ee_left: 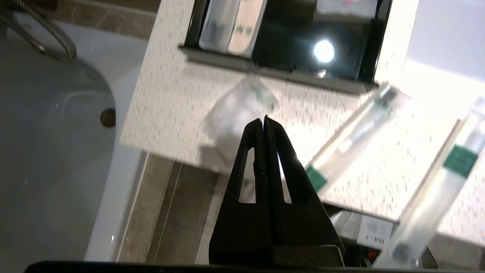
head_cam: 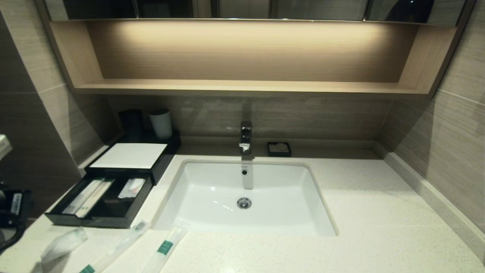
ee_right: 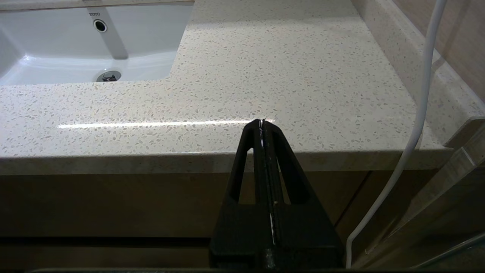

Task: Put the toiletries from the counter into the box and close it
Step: Pick up the bathroom toiletry

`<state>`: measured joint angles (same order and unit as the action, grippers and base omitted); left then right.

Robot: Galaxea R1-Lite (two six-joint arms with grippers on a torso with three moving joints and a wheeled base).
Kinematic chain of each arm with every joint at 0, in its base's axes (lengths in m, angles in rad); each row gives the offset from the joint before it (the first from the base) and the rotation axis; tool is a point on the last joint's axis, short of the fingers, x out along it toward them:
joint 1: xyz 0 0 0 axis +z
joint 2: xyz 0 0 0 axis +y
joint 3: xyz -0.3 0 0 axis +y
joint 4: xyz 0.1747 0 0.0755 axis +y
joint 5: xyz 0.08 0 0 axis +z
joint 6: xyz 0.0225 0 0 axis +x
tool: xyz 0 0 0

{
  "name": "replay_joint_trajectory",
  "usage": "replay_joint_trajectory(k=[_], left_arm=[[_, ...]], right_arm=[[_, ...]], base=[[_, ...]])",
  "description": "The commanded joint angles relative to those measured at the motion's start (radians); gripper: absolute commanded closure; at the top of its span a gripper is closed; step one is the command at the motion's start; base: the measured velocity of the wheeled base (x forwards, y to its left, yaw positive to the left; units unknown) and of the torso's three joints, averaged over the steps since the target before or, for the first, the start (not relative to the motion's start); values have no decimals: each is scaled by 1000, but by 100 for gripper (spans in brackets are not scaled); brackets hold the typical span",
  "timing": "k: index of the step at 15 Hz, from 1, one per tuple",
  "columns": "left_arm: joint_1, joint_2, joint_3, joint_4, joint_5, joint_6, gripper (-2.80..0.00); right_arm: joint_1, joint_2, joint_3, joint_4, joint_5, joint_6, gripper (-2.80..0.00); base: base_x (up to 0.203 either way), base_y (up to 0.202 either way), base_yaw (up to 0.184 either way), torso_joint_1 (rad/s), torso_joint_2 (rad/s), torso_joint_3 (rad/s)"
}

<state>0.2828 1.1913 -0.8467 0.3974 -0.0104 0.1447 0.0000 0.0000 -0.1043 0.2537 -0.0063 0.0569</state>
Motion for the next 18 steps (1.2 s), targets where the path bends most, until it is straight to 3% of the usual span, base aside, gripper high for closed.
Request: replay_joint_trajectory(k=[1, 5, 9, 10, 11, 18], left_arm=[[19, -144, -7, 196, -1, -3, 0], [32, -79, -19, 221, 1, -72, 0], [72, 59, -37, 216, -1, -75, 0], [75, 111, -45, 216, -1, -74, -173], [79, 161, -57, 220, -1, -73, -280], [90, 343, -199, 312, -13, -75, -280]], right_arm=[[0, 0, 0, 1, 0, 1, 0], [0, 0, 0, 1, -1, 1, 0], [0, 2, 0, 2, 0, 1, 0], [0, 2, 0, 1, -1, 0, 0], [0, 1, 0, 1, 0, 1, 0], [0, 2, 0, 1, 0, 1, 0]], base=[[0, 0, 0, 0, 0, 0], [0, 0, 0, 0, 0, 0], [0, 0, 0, 0, 0, 0], [0, 0, 0, 0, 0, 0], [0, 0, 0, 0, 0, 0], [0, 0, 0, 0, 0, 0]])
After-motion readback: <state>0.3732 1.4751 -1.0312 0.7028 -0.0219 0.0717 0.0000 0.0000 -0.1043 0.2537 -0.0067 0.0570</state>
